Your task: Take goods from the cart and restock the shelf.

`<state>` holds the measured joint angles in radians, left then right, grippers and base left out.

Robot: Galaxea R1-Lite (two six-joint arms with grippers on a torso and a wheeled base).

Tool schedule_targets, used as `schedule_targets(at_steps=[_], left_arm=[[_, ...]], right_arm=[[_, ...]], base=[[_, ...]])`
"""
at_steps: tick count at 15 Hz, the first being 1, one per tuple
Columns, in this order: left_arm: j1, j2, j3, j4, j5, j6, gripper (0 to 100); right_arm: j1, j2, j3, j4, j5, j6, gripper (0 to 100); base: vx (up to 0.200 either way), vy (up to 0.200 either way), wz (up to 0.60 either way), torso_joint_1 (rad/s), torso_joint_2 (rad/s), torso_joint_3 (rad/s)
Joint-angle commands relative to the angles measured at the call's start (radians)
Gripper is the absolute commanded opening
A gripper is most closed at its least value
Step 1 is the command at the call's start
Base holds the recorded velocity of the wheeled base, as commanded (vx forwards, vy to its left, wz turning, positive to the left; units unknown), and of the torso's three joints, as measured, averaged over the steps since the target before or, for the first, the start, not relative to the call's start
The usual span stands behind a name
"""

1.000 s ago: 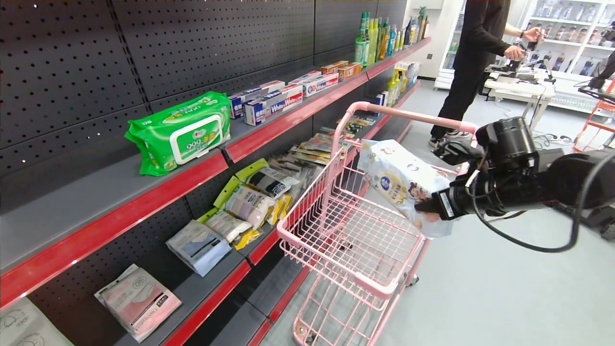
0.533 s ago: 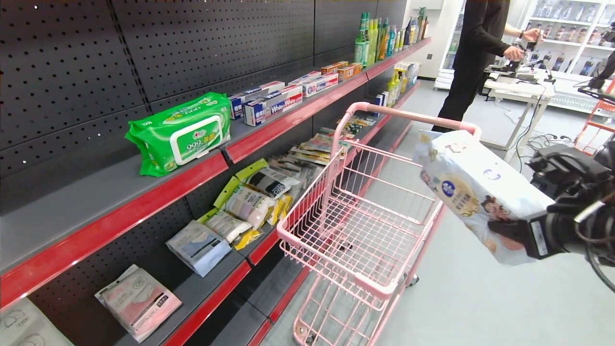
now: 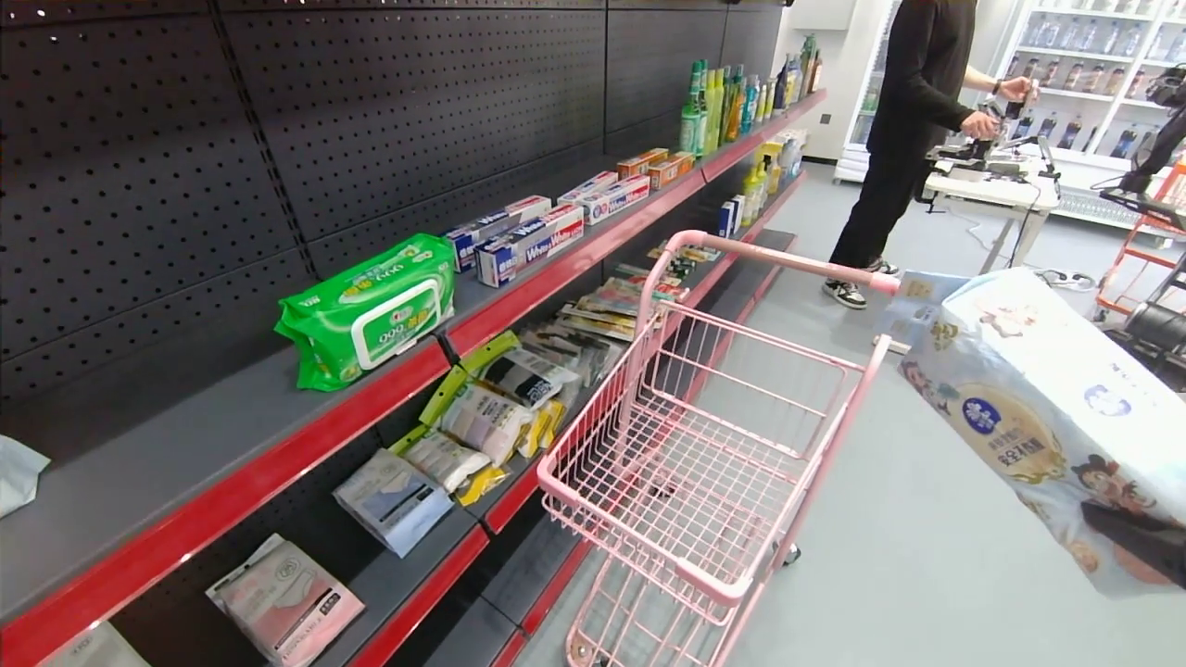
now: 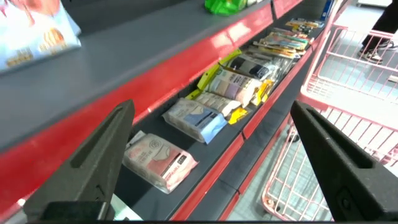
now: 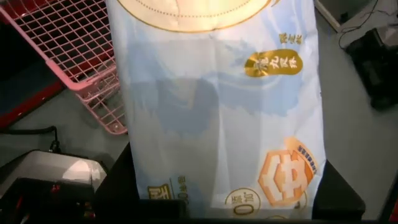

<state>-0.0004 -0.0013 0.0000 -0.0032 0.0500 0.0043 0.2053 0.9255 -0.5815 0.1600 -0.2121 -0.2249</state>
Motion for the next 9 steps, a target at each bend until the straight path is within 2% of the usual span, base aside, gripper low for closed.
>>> schedule_targets(at_steps=[1,9], left_arm=[[0.000,0.001,0.000,0.002,0.001,0.000,100],[0.000,0.001,0.000,0.002,0.001,0.000,100]], right_arm=[[-0.003,-0.039,0.003,0.001,0.000,-0.002,0],[-0.003,-0.031,0.008,0.001,0.008,-0.019,0]], base=[[0.000,0.000,0.00,0.237,-0.51,-0.276],[0.000,0.000,0.00,0.188,-0.39,-0.211]])
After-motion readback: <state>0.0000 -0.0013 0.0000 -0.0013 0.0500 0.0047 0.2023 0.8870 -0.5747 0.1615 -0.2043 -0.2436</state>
